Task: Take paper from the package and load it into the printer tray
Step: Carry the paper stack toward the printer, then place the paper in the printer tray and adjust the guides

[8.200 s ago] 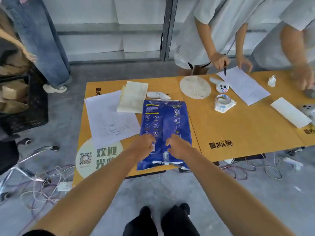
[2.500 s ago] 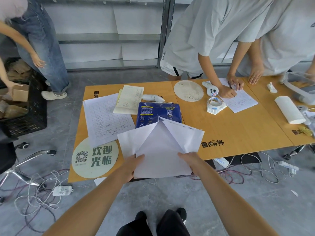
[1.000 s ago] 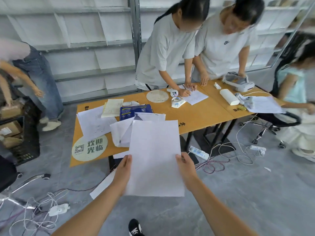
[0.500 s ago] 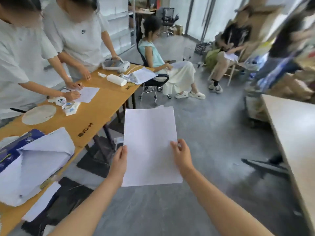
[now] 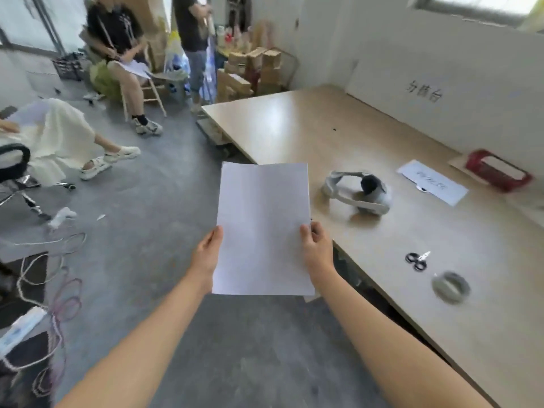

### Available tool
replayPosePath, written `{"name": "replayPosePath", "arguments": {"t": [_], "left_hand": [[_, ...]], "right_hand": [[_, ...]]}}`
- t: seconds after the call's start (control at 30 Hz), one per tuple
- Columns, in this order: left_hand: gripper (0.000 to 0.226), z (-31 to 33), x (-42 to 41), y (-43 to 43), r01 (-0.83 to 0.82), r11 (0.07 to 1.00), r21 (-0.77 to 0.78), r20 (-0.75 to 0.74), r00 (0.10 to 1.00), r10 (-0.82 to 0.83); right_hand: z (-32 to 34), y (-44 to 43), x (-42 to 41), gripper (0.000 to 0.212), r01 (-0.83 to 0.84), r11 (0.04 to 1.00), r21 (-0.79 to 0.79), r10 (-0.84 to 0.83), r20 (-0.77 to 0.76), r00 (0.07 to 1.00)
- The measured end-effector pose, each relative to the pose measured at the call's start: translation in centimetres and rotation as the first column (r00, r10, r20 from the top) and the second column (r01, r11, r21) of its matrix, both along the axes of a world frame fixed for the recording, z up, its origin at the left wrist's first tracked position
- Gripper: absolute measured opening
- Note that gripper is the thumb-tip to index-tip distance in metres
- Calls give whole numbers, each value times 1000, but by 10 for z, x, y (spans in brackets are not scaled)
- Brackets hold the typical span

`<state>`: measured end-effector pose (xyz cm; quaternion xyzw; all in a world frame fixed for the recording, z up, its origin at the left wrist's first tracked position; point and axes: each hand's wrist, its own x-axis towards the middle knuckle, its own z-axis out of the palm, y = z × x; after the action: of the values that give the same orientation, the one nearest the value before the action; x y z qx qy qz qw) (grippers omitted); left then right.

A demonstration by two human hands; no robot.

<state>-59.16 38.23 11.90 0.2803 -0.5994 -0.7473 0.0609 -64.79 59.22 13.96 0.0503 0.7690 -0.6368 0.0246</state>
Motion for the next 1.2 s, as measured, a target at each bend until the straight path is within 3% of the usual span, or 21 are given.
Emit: {"name": "replayPosePath", "arguments": {"t": [0.23, 0.37, 0.5, 0.63, 0.8, 0.93, 1.07, 1.2], "left_hand": [[44, 21, -2, 201, 355, 935, 27, -50, 934, -353], [57, 14, 18, 335, 497, 866, 57, -34, 868, -496], [43, 13, 43, 472, 641, 762, 88, -39, 767, -640], [30, 6, 78, 583, 793, 595, 132, -68, 606, -792], [30, -1, 130, 684, 890, 421, 177, 23, 424, -905], [42, -20, 153, 744, 911, 358, 205, 128, 338, -932], [32, -42, 162, 793, 953, 235, 189, 163, 206, -965], [20, -49, 163, 830, 966, 185, 180, 226, 142, -964]], "right_hand": [[16, 212, 62, 17, 288, 955, -68, -292, -43, 956], [17, 343, 120, 14, 439, 897, -43, -440, -19, 898], [19, 458, 188, 16, 629, 777, 26, -628, -42, 777], [14, 554, 259, 18, 765, 639, 83, -762, -63, 644], [-7, 630, 339, 24, 878, 469, 96, -881, -6, 472], [-21, 666, 380, 22, 925, 352, 142, -936, 62, 346], [-43, 697, 400, 30, 950, 252, 185, -956, 199, 214], [-54, 721, 407, 26, 953, 193, 233, -959, 251, 132]]}}
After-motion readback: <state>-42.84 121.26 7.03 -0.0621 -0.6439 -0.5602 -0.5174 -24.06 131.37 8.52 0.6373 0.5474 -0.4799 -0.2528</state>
